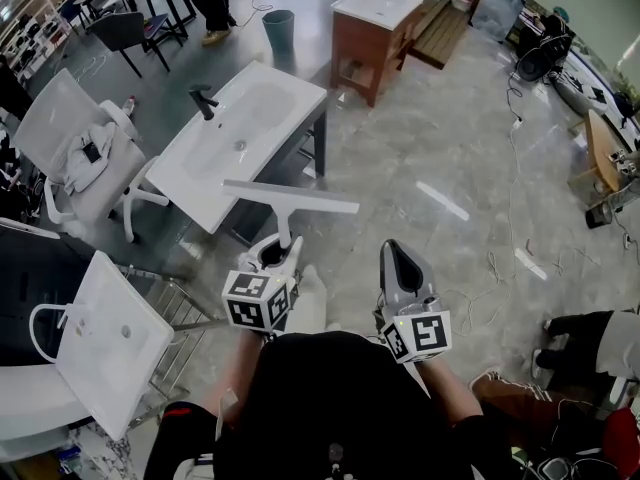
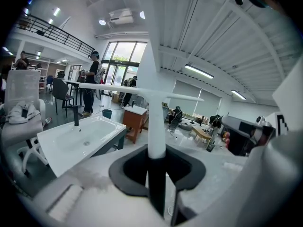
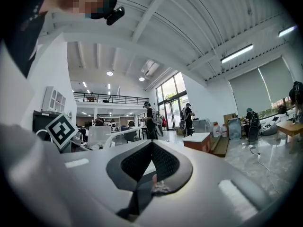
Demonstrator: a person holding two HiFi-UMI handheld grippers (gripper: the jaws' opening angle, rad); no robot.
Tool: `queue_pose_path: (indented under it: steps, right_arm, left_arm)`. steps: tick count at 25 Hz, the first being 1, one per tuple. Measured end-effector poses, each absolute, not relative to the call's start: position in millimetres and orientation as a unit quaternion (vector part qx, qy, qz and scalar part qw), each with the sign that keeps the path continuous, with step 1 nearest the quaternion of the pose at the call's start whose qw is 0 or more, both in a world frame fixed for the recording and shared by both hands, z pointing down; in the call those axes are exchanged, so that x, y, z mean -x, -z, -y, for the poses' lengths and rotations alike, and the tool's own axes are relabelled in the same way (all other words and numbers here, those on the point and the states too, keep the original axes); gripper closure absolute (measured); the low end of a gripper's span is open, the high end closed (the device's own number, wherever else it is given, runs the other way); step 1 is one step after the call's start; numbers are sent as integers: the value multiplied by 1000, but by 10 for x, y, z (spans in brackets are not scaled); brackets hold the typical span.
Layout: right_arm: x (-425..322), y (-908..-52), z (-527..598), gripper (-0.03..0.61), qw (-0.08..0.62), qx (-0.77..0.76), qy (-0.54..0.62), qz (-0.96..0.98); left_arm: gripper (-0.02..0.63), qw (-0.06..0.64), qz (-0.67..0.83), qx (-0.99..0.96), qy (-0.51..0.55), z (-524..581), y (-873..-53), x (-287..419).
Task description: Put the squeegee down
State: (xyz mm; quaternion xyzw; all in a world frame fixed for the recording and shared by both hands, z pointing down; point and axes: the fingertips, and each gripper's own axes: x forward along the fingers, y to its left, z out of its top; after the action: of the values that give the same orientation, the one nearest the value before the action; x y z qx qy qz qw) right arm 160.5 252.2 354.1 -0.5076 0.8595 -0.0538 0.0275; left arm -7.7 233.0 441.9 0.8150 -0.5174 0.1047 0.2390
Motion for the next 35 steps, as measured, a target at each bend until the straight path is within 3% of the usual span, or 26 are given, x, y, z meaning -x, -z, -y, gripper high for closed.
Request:
queue_pose_path:
  steps: [35]
  right_arm:
    - [-1142,-3713,129,576,5,526,86,-846]
  left_arm:
    - [532,271,484,-821,-135,448,-4748,516]
